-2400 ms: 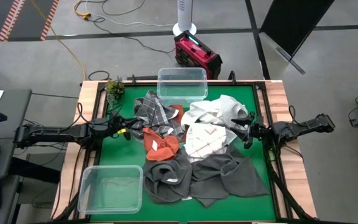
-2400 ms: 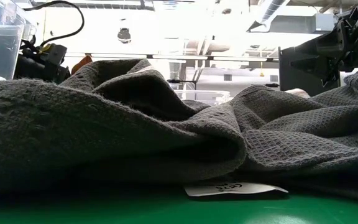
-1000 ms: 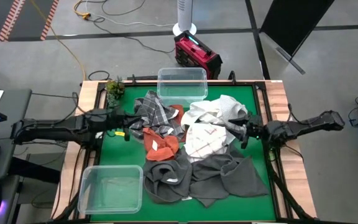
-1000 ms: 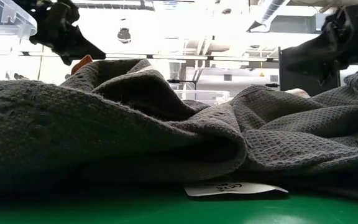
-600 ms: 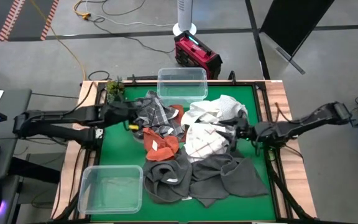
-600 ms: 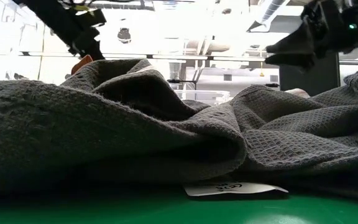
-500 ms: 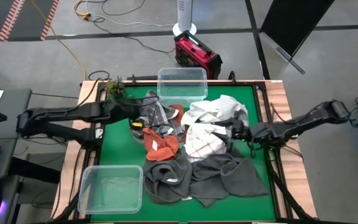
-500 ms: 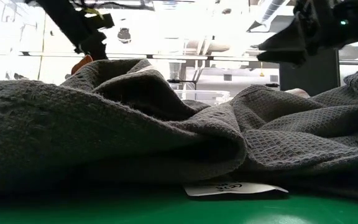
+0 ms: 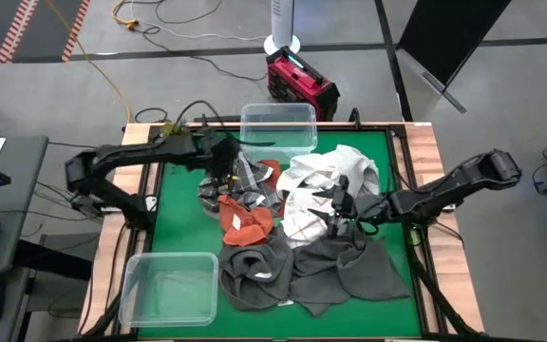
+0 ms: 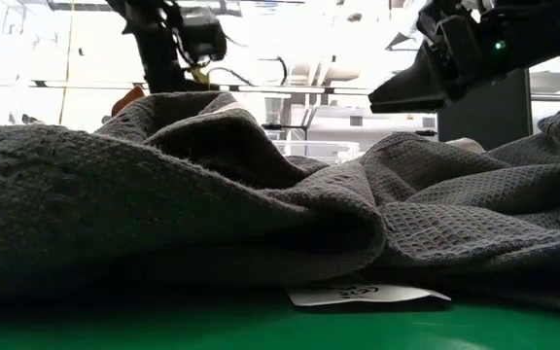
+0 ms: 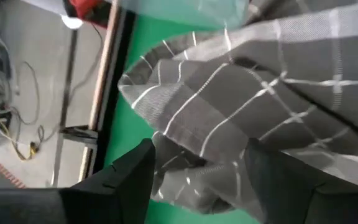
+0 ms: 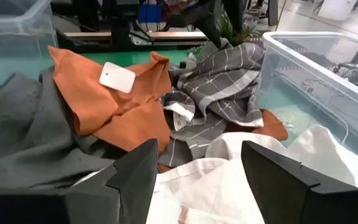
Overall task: Sort towels by color in basket
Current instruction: Put the gray patterned towel into the top transparent bin
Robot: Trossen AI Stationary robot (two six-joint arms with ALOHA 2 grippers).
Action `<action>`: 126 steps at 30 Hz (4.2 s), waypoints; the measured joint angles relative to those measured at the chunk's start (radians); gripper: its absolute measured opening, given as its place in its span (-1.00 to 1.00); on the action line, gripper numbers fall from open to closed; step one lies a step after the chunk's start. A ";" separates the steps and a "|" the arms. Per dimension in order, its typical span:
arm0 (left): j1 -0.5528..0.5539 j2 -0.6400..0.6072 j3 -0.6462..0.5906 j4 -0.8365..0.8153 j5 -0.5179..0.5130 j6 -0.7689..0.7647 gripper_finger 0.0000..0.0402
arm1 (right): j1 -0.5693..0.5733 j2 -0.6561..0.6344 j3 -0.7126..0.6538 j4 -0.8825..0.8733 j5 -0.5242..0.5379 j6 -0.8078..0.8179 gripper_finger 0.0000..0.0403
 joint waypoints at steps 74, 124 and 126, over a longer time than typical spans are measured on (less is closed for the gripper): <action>-0.004 -0.413 0.025 1.515 0.423 0.039 -1.00 | 0.008 0.002 0.000 0.090 0.002 -0.033 0.29; 0.293 0.446 1.230 1.642 0.392 -0.473 -0.99 | 0.010 0.002 -0.006 0.074 0.003 0.090 0.29; 0.293 0.457 1.231 1.643 0.392 -0.506 -0.98 | 0.010 0.002 -0.006 0.075 0.003 0.090 0.29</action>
